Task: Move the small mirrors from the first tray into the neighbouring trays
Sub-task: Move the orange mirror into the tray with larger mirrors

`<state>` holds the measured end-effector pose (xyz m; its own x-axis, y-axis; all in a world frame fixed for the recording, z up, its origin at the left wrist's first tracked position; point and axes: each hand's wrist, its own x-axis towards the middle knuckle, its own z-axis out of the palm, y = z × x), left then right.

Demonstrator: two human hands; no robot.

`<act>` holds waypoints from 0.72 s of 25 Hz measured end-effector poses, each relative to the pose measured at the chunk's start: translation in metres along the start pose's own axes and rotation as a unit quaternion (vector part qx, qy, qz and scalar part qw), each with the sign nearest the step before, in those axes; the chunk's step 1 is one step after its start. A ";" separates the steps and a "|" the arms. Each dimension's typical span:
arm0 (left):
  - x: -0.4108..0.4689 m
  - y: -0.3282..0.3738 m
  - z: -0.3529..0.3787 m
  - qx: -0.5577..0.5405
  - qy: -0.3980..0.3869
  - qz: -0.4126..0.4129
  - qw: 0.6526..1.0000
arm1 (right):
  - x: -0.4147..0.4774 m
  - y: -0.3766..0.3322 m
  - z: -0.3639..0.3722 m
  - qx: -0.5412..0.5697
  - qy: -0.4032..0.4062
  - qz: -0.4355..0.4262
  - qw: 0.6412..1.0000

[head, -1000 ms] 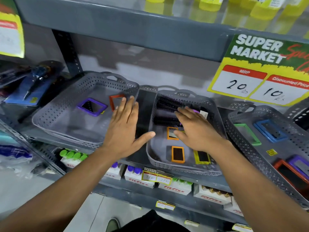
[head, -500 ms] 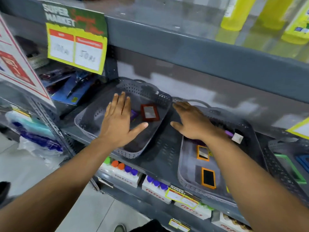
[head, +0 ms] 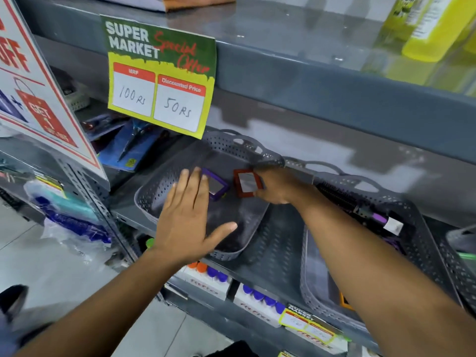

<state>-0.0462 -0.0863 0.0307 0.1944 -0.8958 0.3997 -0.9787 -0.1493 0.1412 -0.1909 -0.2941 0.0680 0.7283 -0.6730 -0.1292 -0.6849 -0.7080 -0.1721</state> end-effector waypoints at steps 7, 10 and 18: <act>-0.024 -0.013 0.008 0.034 -0.029 0.021 0.999 | 0.051 -0.005 0.015 -0.056 -0.109 -0.014 0.992; -0.023 -0.013 0.009 0.027 -0.024 0.027 0.999 | 0.061 -0.004 0.012 -0.070 -0.133 -0.036 0.988; -0.023 -0.013 0.010 0.021 -0.015 0.025 0.999 | 0.068 -0.005 0.005 -0.010 -0.156 -0.023 0.987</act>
<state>-0.0383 -0.0685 0.0104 0.1435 -0.9145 0.3784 -0.9892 -0.1204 0.0841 -0.1376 -0.3356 0.0553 0.7291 -0.5429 -0.4168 -0.6483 -0.7430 -0.1663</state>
